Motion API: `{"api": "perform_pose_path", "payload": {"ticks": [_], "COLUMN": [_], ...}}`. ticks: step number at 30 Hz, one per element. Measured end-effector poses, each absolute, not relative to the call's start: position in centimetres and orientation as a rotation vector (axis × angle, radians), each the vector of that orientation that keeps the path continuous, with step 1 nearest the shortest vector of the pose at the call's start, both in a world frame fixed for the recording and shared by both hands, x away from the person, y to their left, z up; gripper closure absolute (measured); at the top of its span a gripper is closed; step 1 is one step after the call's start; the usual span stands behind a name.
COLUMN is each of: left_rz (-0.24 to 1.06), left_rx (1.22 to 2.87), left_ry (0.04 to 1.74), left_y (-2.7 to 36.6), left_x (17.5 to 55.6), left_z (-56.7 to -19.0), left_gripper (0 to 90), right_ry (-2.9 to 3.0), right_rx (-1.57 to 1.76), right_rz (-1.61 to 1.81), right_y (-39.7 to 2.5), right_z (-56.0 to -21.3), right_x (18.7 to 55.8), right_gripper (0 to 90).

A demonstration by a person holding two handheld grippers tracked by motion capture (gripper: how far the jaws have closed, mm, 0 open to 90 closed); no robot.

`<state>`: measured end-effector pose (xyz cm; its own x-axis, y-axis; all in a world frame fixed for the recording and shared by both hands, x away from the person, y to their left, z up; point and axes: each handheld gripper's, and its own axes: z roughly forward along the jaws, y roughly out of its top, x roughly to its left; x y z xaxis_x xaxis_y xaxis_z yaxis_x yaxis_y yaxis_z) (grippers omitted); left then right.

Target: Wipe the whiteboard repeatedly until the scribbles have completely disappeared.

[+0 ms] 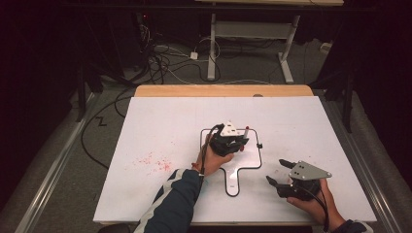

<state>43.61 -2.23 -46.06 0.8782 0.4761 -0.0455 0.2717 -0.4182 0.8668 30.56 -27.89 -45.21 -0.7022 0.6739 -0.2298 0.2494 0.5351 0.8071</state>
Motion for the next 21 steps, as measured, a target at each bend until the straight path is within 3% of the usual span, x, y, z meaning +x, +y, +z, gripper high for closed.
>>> {"api": "perform_pose_path", "payload": {"ticks": [8,21], "left_rz": [0.259,0.327], "left_rx": [2.076,2.088], "left_ry": [0.500,0.559], "left_y": [-2.0,6.5], "left_x": [43.2,42.7], "left_z": [-45.7,-45.7], "left_gripper": [79.2,79.2], "right_ry": [2.244,2.237], "right_rx": [0.748,0.752], "right_rz": [1.064,1.059], "right_y": [-28.1,-28.0], "right_z": [-45.1,-45.0], "right_x": [30.4,30.3], "right_gripper": [29.4,29.5]}}
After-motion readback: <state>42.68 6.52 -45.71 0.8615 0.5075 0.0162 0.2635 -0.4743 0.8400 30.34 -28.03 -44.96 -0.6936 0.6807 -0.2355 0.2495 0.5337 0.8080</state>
